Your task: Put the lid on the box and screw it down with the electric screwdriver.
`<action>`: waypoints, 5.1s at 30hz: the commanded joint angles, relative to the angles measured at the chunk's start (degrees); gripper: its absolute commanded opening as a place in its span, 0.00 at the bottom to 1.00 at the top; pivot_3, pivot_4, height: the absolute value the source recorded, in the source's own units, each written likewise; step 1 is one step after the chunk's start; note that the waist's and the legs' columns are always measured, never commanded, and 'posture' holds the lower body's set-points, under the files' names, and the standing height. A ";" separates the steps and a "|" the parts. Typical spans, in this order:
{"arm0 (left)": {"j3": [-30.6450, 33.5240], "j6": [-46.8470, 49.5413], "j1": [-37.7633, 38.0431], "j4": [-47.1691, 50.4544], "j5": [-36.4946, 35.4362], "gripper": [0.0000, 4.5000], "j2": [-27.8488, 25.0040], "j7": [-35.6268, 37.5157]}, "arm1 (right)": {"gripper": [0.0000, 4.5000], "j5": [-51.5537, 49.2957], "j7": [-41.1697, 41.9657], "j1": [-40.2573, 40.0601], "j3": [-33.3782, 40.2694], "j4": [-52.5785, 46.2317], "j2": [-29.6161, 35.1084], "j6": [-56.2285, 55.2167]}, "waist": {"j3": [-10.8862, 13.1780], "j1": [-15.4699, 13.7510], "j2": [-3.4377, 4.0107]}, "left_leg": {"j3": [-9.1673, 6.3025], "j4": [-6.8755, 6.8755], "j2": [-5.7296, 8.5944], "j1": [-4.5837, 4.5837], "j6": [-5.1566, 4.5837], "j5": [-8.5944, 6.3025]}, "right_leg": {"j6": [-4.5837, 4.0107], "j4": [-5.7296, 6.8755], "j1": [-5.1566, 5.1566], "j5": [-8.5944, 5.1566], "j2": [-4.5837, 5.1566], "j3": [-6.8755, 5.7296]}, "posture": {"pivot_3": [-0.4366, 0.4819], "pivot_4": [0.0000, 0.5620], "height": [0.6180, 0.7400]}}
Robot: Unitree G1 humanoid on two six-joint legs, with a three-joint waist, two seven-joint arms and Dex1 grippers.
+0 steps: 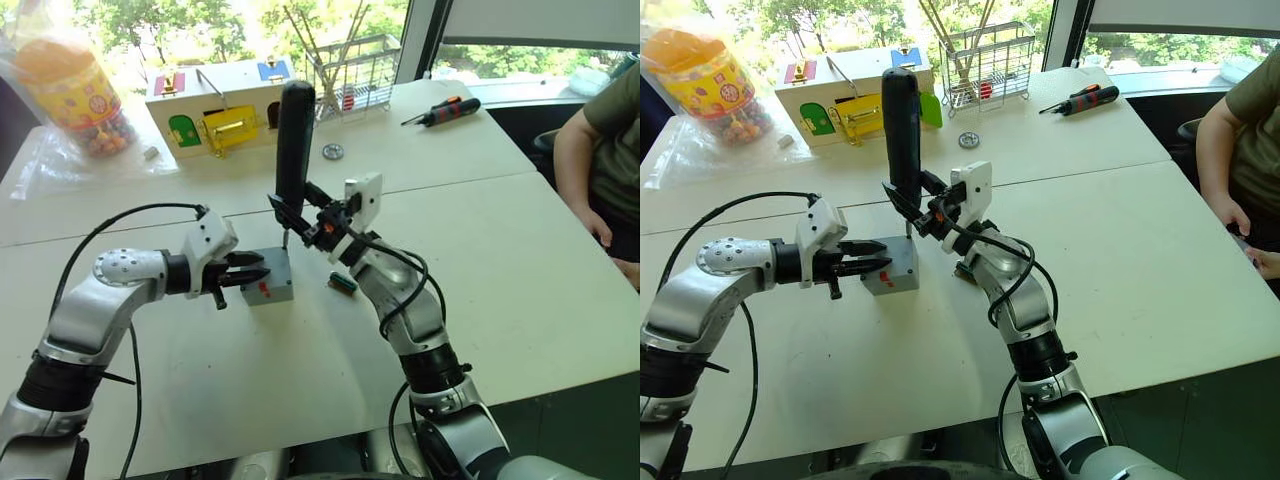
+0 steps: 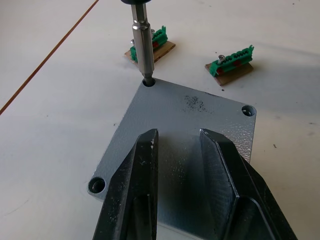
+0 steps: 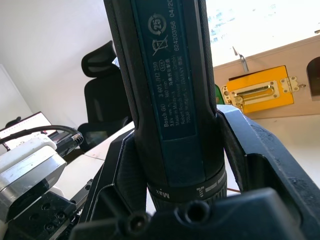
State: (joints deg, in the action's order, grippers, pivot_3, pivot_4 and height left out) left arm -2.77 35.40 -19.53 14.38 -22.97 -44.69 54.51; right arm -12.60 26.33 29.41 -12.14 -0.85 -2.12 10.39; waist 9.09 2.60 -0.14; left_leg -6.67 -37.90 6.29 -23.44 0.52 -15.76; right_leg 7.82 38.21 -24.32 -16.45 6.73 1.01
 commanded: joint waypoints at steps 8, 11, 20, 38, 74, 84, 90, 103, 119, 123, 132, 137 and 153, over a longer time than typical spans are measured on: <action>-1.18 -1.58 1.37 -1.38 1.87 0.28 0.21 0.19 | 0.41 3.91 1.73 0.96 -4.50 4.67 1.22 2.31 | -0.38 0.03 0.07 | 0.00 0.05 0.00 0.11 0.00 -0.01 | 0.00 0.00 0.01 0.00 0.00 0.02 | 0.48 0.27 1.00; -1.75 -2.32 1.55 -2.45 2.76 0.28 0.36 0.04 | 0.41 4.65 1.01 0.54 -5.08 5.61 0.67 2.61 | -0.54 -0.01 0.06 | 0.00 0.19 0.00 0.35 0.00 -0.01 | 0.00 -0.02 0.03 0.00 0.00 0.03 | 0.48 0.27 1.00; -1.99 -2.96 2.56 -2.65 3.24 0.28 0.25 0.18 | 0.41 5.65 -1.14 -2.28 -5.36 6.70 -0.99 3.13 | -1.12 -0.05 0.05 | 0.10 0.80 -0.04 1.43 -0.07 -0.07 | -0.02 -0.23 0.88 -0.03 -0.01 0.15 | 0.48 0.27 1.00; -2.65 -3.01 2.25 -3.48 3.75 0.28 0.69 0.56 | 0.41 6.51 0.36 -5.27 -6.22 6.56 -0.41 0.24 | -1.30 -0.09 0.04 | 0.14 0.95 -0.08 1.99 -0.30 -0.26 | -0.04 -0.29 1.30 -0.06 -0.06 0.23 | 0.48 0.27 1.00; -4.34 -5.54 1.35 -6.98 5.74 0.28 2.28 0.74 | 0.41 3.24 0.62 -1.02 -1.33 -2.46 1.63 2.21 | -1.69 -0.74 0.23 | 0.13 1.06 -0.14 2.04 -0.52 -0.40 | -0.04 -1.04 1.67 -0.06 -0.14 0.23 | 0.48 0.27 1.00; 0.89 -0.93 -3.97 -6.34 -1.29 0.28 2.77 2.10 | 0.41 -19.02 -8.18 9.26 19.11 -20.90 7.86 32.60 | -1.37 -1.89 0.31 | 0.02 0.85 -0.14 1.14 -0.24 -0.23 | -0.04 -1.03 0.93 -0.05 -0.14 0.21 | 0.48 0.27 1.00; 3.54 7.79 -9.33 0.16 -9.66 0.28 -1.56 7.24 | 0.41 -30.64 -7.69 13.42 27.72 -20.95 26.88 64.37 | -0.70 -1.85 0.14 | 0.03 0.77 -0.11 0.74 -0.23 -0.20 | -0.04 -1.04 0.88 -0.05 0.03 0.18 | 0.48 0.27 1.00; -3.64 4.08 -7.06 6.34 -7.46 0.28 -0.41 9.37 | 0.41 -39.94 1.47 8.77 16.03 4.50 60.33 82.11 | 0.04 -1.61 0.35 | 0.33 0.55 -0.15 0.23 -0.29 -0.18 | -0.03 -1.04 0.46 -0.03 0.10 0.21 | 0.48 0.27 1.00; -4.55 0.94 -3.27 6.22 -4.90 0.30 1.58 6.59 | 0.86 -23.01 11.36 15.10 -2.57 10.00 63.42 73.88 | 0.13 -1.96 0.14 | 0.32 0.21 -0.15 0.06 -0.29 -0.19 | -0.04 -0.99 0.40 0.00 0.07 0.18 | 0.48 0.27 1.00; -2.90 -0.52 -4.22 3.05 -3.56 0.30 0.16 6.43 | 0.99 -20.72 11.02 16.91 0.33 10.23 61.15 71.45 | 0.13 -2.01 0.15 | 0.31 0.00 -0.09 0.06 -0.37 -0.25 | -0.04 -1.00 0.54 0.00 0.06 0.14 | 0.48 0.27 1.00; 4.07 -5.90 -9.65 -16.25 -0.04 0.30 -5.64 7.56 | 0.99 -19.76 15.13 13.24 6.78 -14.00 50.72 44.39 | 0.14 -1.58 0.14 | 0.33 0.17 -0.18 -0.11 -0.34 -0.24 | -0.02 -0.80 0.07 0.00 0.03 0.15 | 0.48 0.27 1.00; 1.56 -10.42 -7.19 -22.91 6.92 0.30 -8.45 6.87 | 0.99 -15.12 10.69 4.07 -2.63 -25.03 38.41 37.49 | 0.13 -1.70 0.10 | 0.26 0.17 -0.14 -0.11 -0.27 -0.20 | -0.02 -0.69 0.03 0.00 0.01 0.07 | 0.48 0.27 1.00; 0.15 -1.91 0.73 -8.25 7.56 0.30 0.83 -4.25 | 0.99 -11.62 4.40 2.38 -11.03 -21.85 25.74 50.04 | 0.07 -1.68 -0.06 | 0.15 -0.10 -0.06 -0.10 -0.28 -0.21 | -0.02 -0.30 0.03 0.00 0.03 0.10 | 0.48 0.27 1.00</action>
State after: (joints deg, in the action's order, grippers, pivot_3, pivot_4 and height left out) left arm -2.74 33.57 -17.78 5.61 -15.54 -43.93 50.55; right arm -24.06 31.69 30.87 -23.44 -22.82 25.59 59.62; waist 9.16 0.92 -0.20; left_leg -6.52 -37.98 6.22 -23.54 0.25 -15.96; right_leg 7.80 37.94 -24.32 -16.45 6.76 1.11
